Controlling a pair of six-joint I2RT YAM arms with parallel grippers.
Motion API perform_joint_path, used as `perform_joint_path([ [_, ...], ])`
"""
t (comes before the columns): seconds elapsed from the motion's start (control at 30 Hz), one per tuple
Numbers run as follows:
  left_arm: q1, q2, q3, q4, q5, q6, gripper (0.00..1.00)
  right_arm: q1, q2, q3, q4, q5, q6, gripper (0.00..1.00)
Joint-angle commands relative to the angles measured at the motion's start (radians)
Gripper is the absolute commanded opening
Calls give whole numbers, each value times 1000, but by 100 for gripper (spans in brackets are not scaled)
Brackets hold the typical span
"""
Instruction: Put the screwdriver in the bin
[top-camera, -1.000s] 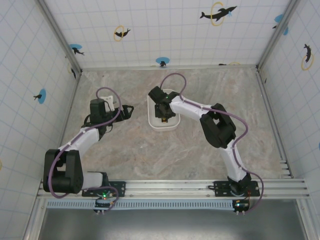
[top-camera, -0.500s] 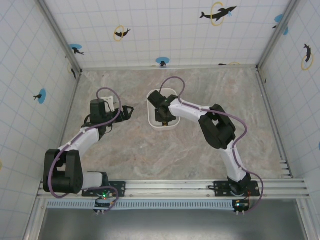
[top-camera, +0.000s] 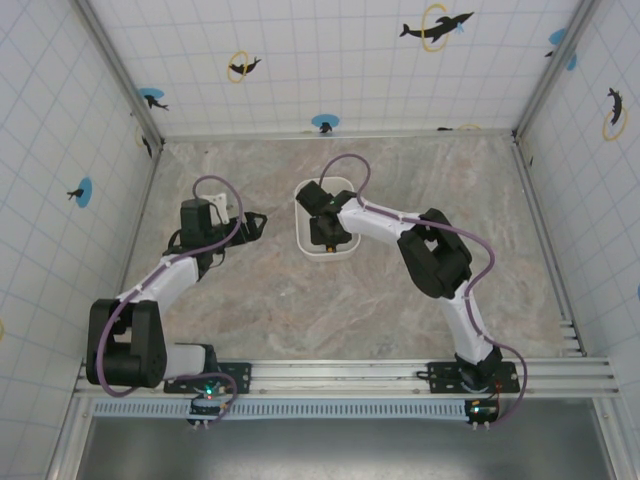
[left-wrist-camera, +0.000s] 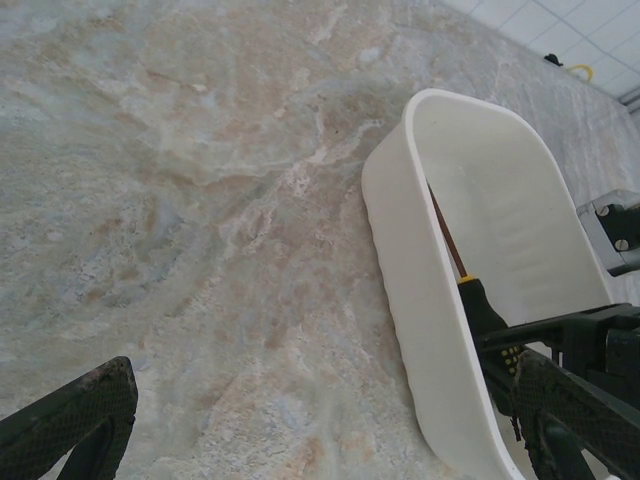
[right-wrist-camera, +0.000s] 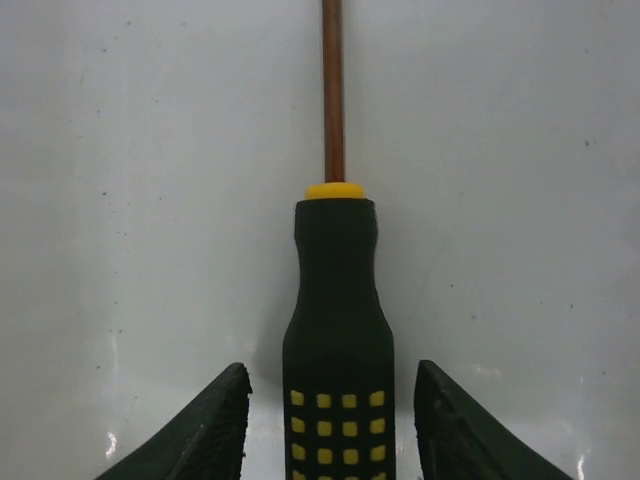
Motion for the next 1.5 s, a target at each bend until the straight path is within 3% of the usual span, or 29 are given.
perform_joint_path([
  [0.0,-6,-26,-13,19,-35,19,98,2,-42,-24,3,8,-3,55],
  [0.27,-5,-83,5,63,-173,55,98,-10,-195,-8,-40,20,-72,68],
  [0.4,-5,-128,-5,139,-260,110,98,-32,-308,-25,-42,-21,-185,71],
  [0.57,-5,-149,-10,222,-359,202,98,-98,-568,-279,191,19,-452,74],
  [0.7,-5,-135,-49,340,-433,275,98,-250,-798,-537,419,-20,-614,75],
  [0.97,-3,-79,-191,651,-562,394,97,-654,-1088,-1013,878,-36,-654,76],
  [1.07,8,-45,-208,697,-562,409,97,-741,-1129,-1195,1073,-29,-660,77],
  [1.23,26,11,-246,798,-550,389,97,-779,-1088,-1407,1394,25,-648,78],
  [1.47,50,8,-261,822,-543,400,97,-784,-849,-1451,1700,59,-601,78],
])
